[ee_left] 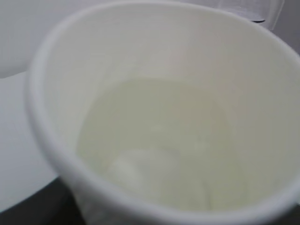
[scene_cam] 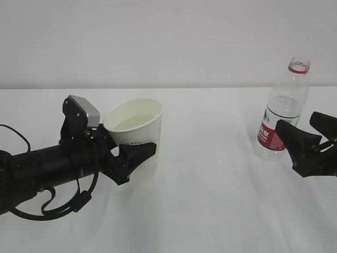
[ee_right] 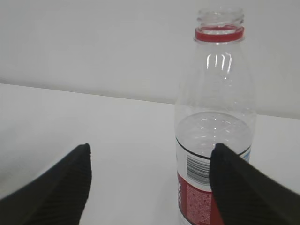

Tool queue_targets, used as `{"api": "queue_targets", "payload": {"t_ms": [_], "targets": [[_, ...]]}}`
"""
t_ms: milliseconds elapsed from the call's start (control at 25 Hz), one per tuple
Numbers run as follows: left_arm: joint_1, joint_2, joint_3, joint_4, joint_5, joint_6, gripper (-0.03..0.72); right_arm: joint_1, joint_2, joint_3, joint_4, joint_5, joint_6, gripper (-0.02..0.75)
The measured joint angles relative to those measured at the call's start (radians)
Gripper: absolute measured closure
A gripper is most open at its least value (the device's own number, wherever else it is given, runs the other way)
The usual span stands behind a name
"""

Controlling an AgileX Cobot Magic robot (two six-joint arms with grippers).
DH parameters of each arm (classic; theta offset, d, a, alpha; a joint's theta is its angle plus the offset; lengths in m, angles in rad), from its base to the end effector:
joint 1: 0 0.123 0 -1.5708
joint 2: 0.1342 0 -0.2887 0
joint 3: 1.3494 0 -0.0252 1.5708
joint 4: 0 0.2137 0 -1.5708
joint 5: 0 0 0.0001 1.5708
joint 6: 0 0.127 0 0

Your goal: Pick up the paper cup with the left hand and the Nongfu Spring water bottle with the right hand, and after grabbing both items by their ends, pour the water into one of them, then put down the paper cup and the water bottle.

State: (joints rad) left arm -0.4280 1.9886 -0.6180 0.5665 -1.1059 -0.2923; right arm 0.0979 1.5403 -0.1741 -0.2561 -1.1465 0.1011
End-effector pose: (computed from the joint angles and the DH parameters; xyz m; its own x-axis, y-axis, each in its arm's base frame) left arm 0.2878 -0.1982 0.1435 -0.2355 0.0934 -0.9674 0.7838 0.6067 -0.1322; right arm 0.2338 0.0524 0.1948 -0.1419 -0.0201 -0.9897 -0.3233 0.9459 0.0272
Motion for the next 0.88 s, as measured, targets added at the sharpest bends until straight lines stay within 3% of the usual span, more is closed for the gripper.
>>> {"api": "queue_targets", "payload": {"t_ms": [880], "targets": [[0.122,0.0,0.0,-0.148,-0.001,0.037,0.198,0.0,0.0,0.0,-0.007,0.0,0.009,0.148]]}}
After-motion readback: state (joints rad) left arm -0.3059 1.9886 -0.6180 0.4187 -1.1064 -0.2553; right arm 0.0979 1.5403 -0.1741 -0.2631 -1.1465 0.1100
